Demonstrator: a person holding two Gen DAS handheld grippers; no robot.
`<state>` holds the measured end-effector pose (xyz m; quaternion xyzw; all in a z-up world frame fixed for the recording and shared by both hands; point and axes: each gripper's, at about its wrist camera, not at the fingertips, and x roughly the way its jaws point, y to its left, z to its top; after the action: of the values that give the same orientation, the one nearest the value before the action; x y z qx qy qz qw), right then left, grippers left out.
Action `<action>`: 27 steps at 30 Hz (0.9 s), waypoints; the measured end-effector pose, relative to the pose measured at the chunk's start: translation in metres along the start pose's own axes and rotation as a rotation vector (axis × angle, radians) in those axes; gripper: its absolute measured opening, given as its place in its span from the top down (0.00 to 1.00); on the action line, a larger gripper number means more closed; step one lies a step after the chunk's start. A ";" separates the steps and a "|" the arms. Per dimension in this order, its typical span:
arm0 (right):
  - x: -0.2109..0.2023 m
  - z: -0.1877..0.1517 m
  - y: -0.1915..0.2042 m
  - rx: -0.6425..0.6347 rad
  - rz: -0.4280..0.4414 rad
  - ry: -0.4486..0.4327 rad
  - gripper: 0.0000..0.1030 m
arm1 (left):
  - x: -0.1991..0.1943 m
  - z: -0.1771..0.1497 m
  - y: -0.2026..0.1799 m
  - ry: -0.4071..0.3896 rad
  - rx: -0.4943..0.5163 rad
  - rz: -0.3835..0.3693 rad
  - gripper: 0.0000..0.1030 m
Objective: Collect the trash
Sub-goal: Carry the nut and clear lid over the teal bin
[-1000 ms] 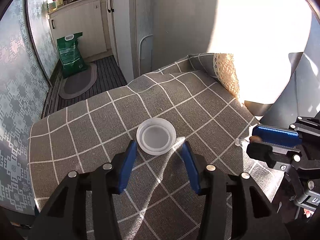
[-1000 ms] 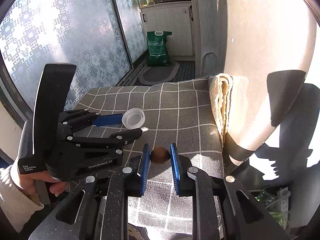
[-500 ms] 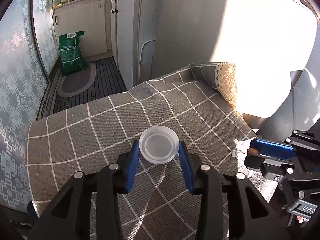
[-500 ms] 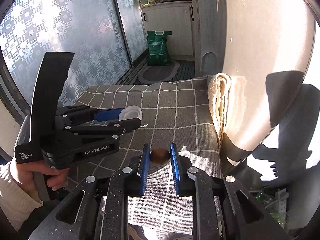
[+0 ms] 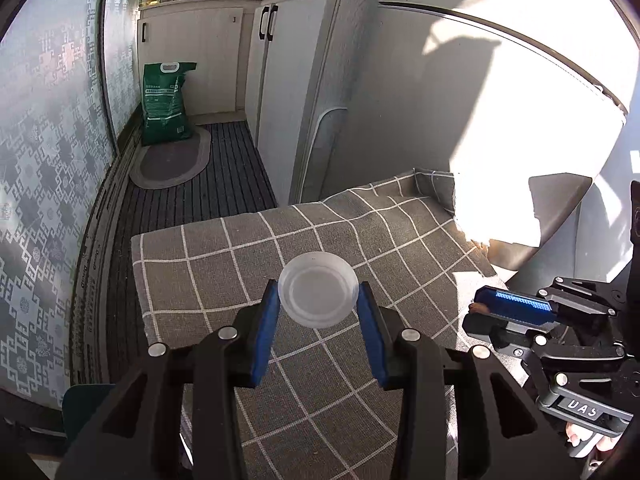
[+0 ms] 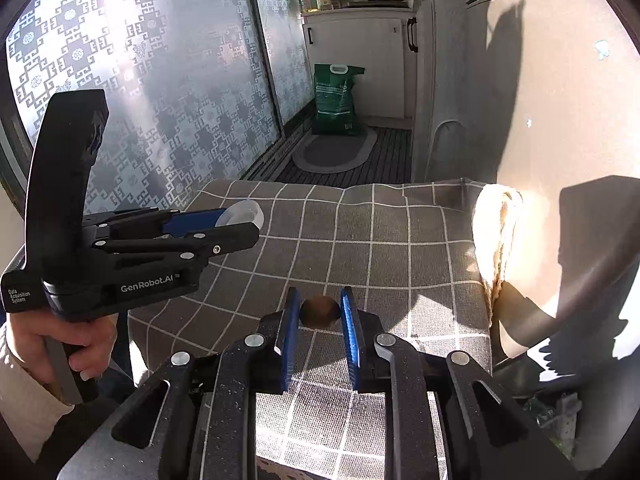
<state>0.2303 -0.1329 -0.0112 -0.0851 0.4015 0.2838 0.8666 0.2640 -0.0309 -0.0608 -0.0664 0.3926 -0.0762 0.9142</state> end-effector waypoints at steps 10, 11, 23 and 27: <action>0.009 0.016 0.046 -0.061 0.032 0.004 0.80 | -0.052 -0.006 0.057 -0.053 -0.063 0.036 0.59; 0.010 0.017 0.050 -0.066 0.036 0.003 0.80 | -0.055 -0.007 0.062 -0.053 -0.068 0.041 0.59; 0.025 0.035 0.097 -0.113 0.089 0.011 0.80 | -0.076 -0.045 0.111 0.009 -0.056 0.106 0.59; 0.032 0.039 0.116 -0.137 0.108 0.021 0.80 | -0.075 -0.064 0.124 0.048 -0.041 0.129 0.59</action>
<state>0.2070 -0.0097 -0.0001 -0.1255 0.3940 0.3559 0.8380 0.1769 0.1014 -0.0742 -0.0575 0.4192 -0.0106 0.9060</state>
